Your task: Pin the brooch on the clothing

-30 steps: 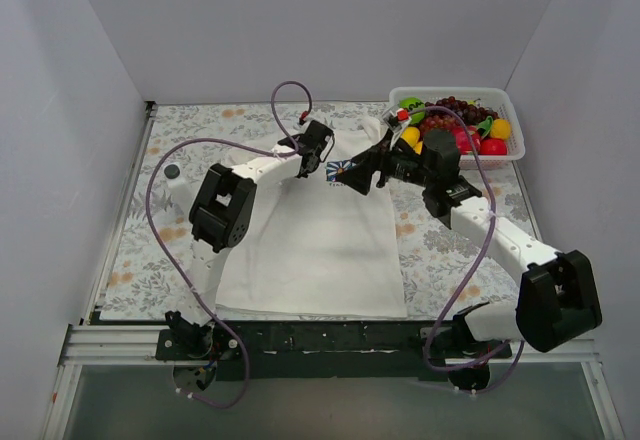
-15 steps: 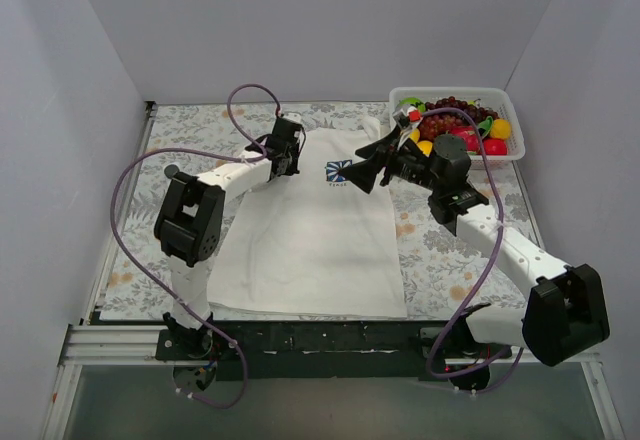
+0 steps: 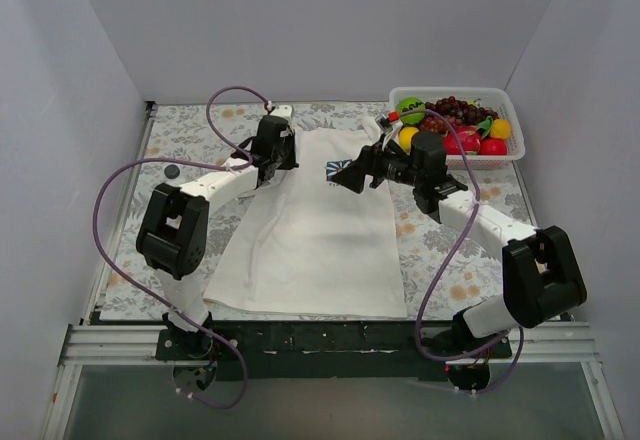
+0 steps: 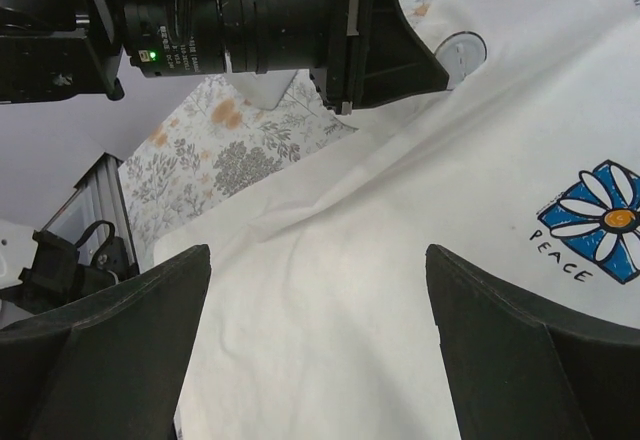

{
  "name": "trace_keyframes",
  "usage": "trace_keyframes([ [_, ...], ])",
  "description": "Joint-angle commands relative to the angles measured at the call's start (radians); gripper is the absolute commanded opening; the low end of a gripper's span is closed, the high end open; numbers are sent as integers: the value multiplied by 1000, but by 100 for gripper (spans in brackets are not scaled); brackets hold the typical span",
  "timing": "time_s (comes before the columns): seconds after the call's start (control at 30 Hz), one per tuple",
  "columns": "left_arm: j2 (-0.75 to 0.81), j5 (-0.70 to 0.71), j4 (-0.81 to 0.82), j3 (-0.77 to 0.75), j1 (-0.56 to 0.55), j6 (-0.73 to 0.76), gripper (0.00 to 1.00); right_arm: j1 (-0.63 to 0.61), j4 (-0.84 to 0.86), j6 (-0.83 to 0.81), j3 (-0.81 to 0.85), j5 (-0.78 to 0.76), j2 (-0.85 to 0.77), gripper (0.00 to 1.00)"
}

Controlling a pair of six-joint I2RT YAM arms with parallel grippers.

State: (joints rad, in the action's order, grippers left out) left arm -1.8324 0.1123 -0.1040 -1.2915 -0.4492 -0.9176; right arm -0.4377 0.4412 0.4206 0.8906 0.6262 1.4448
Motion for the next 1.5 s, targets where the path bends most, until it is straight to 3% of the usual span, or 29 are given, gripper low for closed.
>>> trace_keyframes([
  [0.0, 74, -23, 36, 14, 18, -9, 0, 7, 13, 12, 60, 35, 26, 95],
  [0.63, 248, -206, 144, 187, 90, 30, 0, -10, 68, -36, 114, 153, 178, 90],
  [1.2, 397, -597, 309, 354, 188, 68, 0, -26, 128, -128, 162, 251, 203, 89],
  [1.47, 398, -859, 337, 379, 207, 92, 0, -27, 172, -160, 209, 314, 224, 89],
])
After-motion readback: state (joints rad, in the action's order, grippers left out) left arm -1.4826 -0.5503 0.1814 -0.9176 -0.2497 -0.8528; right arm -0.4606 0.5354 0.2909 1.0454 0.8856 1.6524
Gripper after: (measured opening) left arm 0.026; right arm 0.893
